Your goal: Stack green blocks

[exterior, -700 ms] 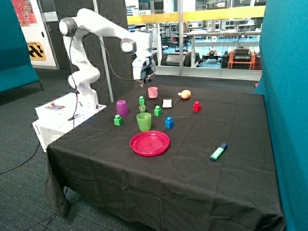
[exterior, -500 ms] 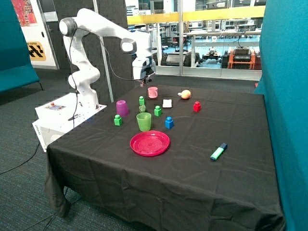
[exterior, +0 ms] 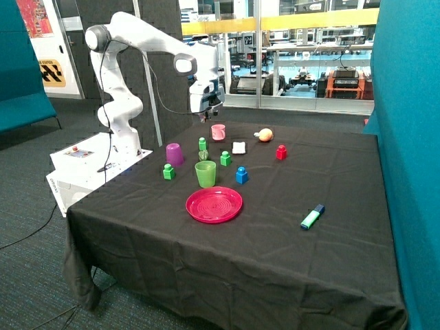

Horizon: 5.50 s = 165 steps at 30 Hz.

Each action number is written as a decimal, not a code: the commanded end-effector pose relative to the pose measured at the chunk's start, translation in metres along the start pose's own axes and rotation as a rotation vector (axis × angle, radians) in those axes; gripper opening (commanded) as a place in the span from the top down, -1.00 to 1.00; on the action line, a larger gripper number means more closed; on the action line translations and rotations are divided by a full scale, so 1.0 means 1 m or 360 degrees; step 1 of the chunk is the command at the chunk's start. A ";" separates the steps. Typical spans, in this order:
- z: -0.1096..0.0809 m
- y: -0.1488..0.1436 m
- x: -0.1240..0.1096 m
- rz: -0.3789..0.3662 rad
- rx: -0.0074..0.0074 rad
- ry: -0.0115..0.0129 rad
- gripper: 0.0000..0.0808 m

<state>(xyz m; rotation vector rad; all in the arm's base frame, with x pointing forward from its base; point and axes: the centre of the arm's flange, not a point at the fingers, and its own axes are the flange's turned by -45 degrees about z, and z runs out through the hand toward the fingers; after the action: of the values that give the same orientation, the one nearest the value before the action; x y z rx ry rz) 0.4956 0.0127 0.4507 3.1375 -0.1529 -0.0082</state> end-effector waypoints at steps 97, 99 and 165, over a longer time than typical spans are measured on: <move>0.074 0.197 -0.070 0.0440 0.00021 0.00081 -0.14; 0.074 0.200 -0.070 0.0433 0.00021 0.00081 -0.14; 0.115 0.228 -0.073 0.0211 0.00015 0.00082 -0.16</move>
<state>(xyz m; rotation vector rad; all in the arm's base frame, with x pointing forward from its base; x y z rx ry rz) 0.4062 -0.2008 0.3379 3.1243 -0.3654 -0.0012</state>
